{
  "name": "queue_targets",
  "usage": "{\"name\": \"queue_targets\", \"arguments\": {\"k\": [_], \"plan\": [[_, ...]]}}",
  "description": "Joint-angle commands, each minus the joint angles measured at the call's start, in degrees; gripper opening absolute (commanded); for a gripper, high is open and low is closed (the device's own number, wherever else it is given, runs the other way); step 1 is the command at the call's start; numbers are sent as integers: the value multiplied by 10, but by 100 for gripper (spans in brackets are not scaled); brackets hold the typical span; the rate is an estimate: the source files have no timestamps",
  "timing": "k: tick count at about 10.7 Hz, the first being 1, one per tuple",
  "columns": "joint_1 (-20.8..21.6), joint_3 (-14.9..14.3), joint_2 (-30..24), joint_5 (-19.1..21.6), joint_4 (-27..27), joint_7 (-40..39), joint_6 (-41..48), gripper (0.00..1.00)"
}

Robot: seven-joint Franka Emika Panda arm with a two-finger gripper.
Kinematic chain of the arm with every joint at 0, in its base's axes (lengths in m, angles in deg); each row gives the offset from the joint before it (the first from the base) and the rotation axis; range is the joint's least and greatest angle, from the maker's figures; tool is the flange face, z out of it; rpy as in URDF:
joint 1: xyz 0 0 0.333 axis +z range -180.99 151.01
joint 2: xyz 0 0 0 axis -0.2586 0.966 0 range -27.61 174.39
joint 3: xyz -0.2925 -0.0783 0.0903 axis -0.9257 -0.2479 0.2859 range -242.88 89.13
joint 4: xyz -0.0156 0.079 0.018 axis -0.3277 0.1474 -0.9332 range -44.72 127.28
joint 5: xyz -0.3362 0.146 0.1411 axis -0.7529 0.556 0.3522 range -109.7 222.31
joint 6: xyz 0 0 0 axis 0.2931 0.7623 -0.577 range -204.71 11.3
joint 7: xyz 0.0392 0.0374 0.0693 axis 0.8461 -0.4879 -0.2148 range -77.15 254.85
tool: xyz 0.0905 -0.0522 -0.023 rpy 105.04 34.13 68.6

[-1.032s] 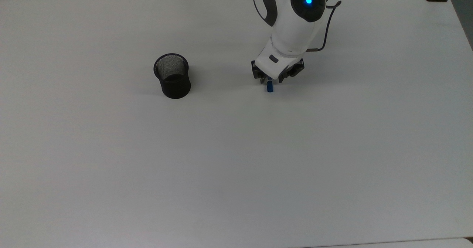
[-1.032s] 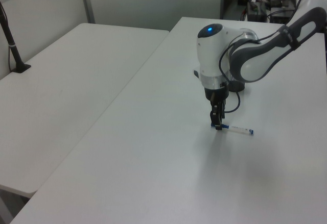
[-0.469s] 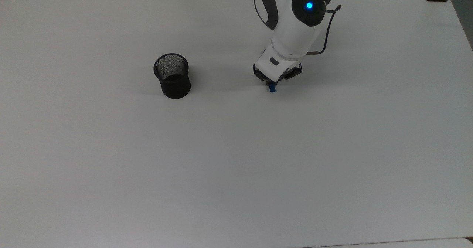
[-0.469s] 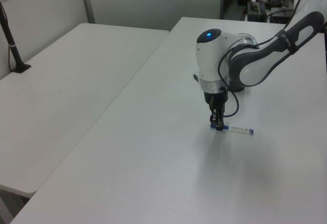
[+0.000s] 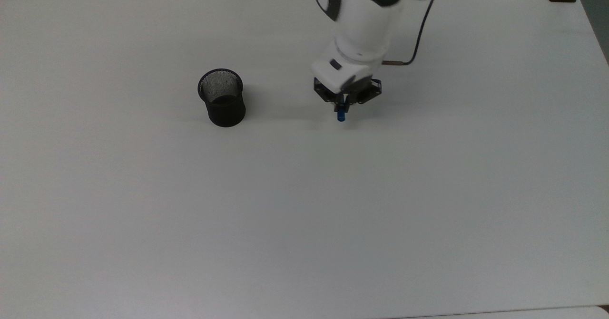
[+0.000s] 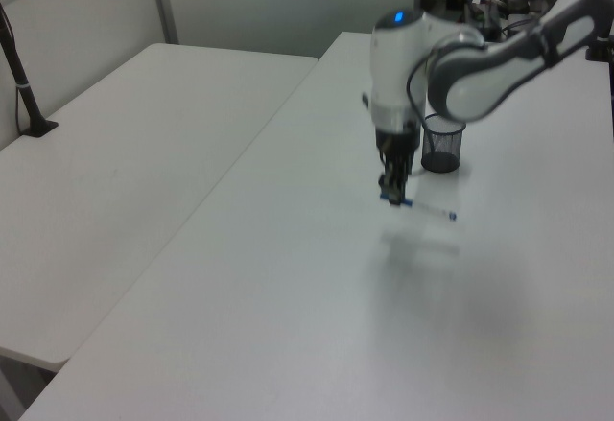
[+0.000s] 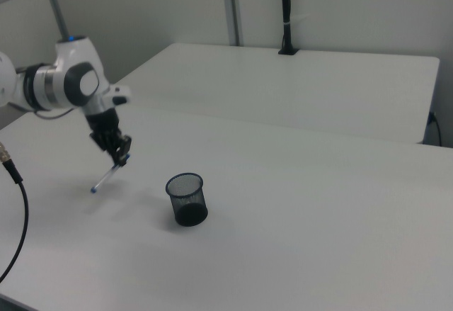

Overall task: Insert the marker
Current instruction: 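Carry the held marker over to the black mesh pen cup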

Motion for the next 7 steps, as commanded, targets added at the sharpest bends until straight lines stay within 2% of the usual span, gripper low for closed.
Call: {"name": "queue_targets", "arguments": {"k": [1,4,6,7], "plan": [[-60,-4,-94,-15,21,0,0,9],[-137,-4,-116,-54,20,-13,-12,9],[-181,-4,-121,-60,23,-16,-47,9],[-208,-4,-123,-64,27,-45,-66,9]]}}
